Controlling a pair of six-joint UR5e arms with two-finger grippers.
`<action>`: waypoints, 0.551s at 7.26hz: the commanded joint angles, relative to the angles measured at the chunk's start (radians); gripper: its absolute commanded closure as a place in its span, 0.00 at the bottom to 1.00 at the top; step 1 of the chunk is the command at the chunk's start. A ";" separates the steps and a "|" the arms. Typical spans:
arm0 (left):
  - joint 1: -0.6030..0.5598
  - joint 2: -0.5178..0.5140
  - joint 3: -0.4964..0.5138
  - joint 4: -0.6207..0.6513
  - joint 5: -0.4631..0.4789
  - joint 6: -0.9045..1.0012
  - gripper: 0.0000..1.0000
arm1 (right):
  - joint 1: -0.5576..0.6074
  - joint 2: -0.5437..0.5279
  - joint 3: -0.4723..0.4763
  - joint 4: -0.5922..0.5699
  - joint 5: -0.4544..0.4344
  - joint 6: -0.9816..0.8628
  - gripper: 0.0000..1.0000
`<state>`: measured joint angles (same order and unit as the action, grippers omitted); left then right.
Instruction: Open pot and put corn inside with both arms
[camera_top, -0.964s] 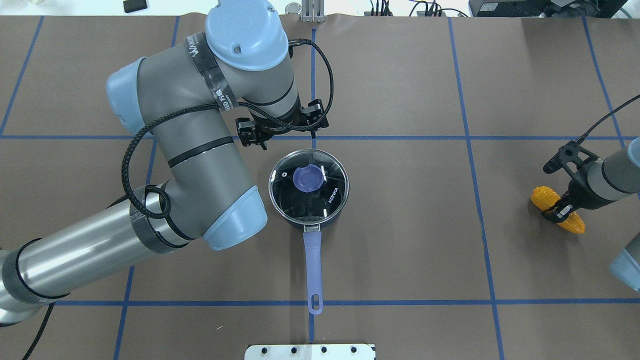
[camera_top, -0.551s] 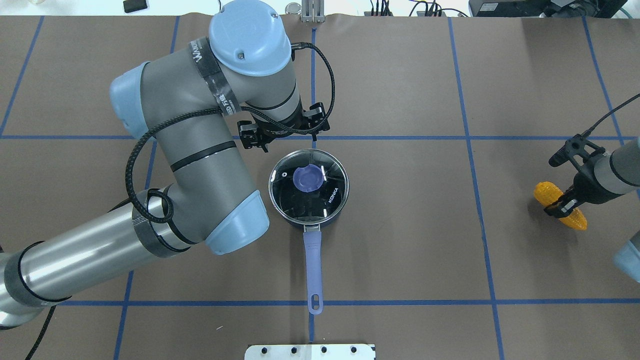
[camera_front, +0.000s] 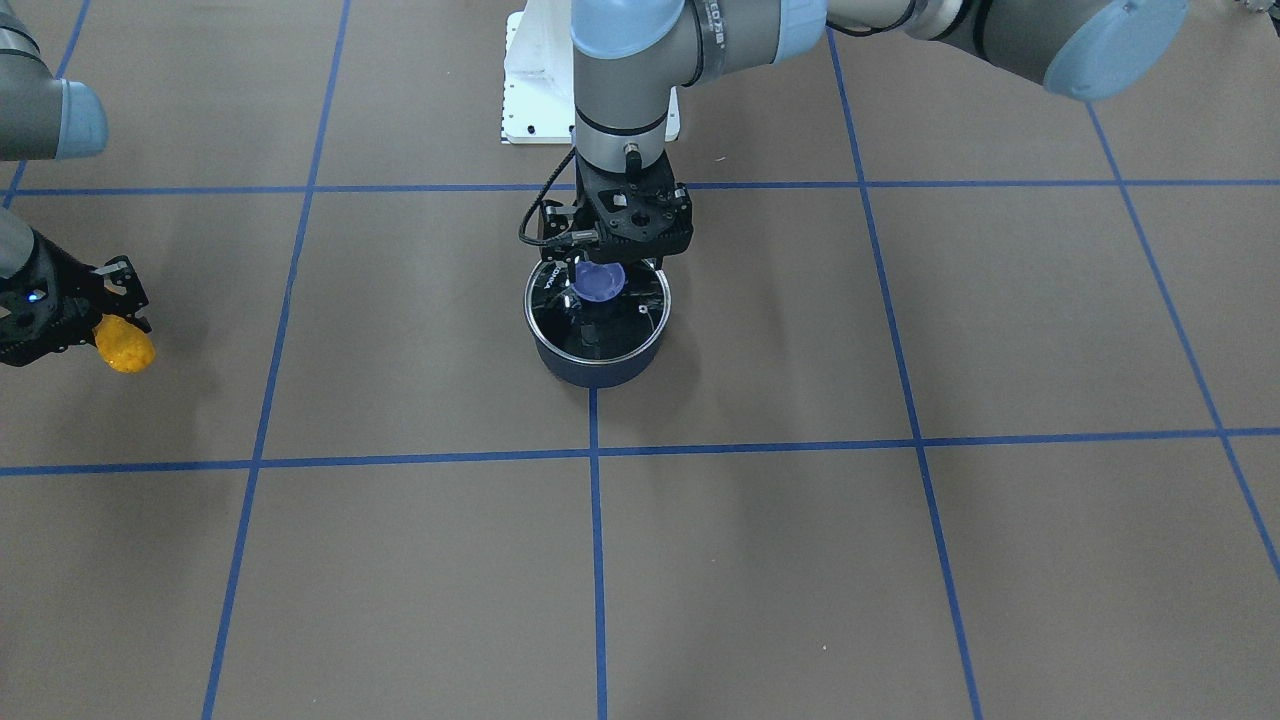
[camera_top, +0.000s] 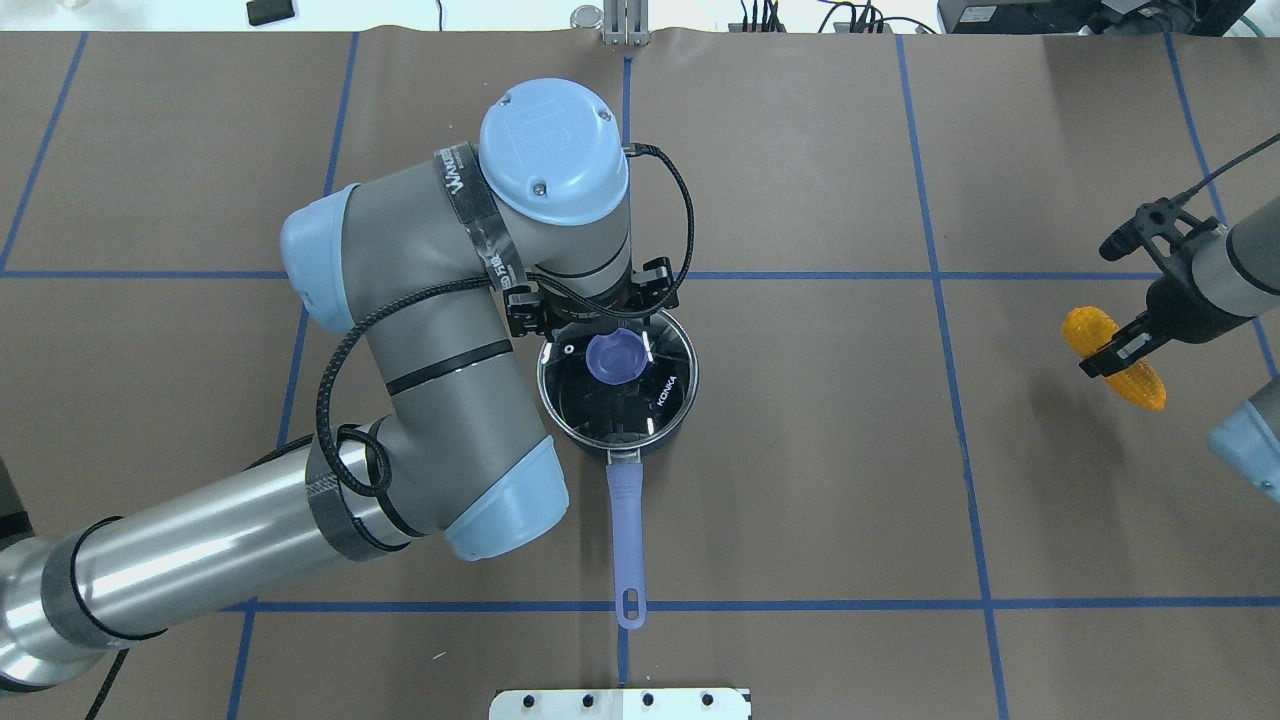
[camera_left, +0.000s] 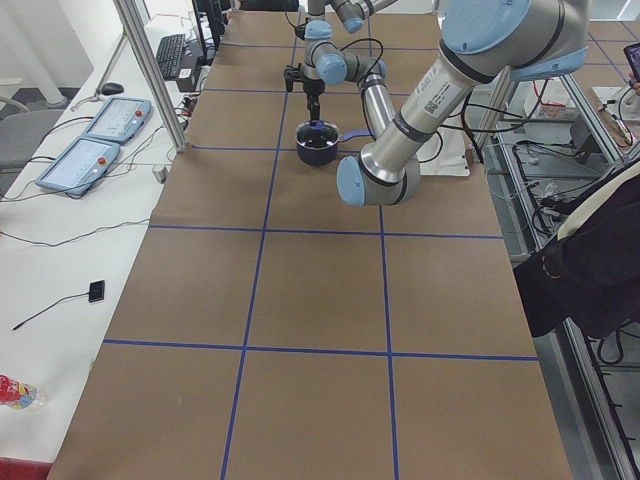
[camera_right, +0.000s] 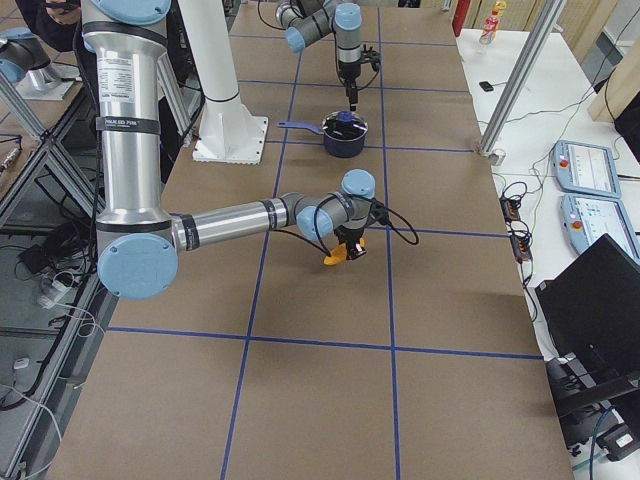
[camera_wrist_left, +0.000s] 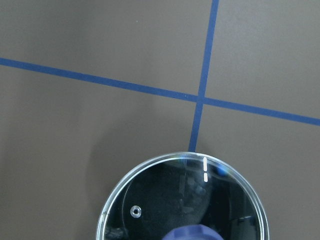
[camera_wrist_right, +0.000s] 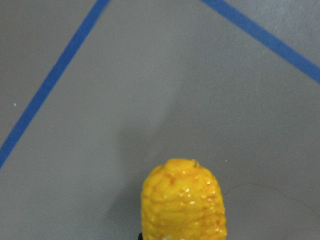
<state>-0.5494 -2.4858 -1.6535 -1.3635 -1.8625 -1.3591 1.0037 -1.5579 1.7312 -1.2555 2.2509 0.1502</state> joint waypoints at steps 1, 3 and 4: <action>0.035 -0.013 0.031 -0.002 0.013 0.002 0.02 | 0.024 0.018 -0.001 -0.022 0.016 -0.006 0.83; 0.046 -0.018 0.066 -0.014 0.013 0.008 0.02 | 0.048 0.036 -0.002 -0.036 0.051 -0.006 0.82; 0.046 -0.018 0.073 -0.016 0.011 0.014 0.02 | 0.056 0.039 0.001 -0.048 0.059 -0.006 0.82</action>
<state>-0.5058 -2.5024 -1.5946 -1.3751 -1.8505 -1.3518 1.0462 -1.5267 1.7299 -1.2896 2.2935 0.1443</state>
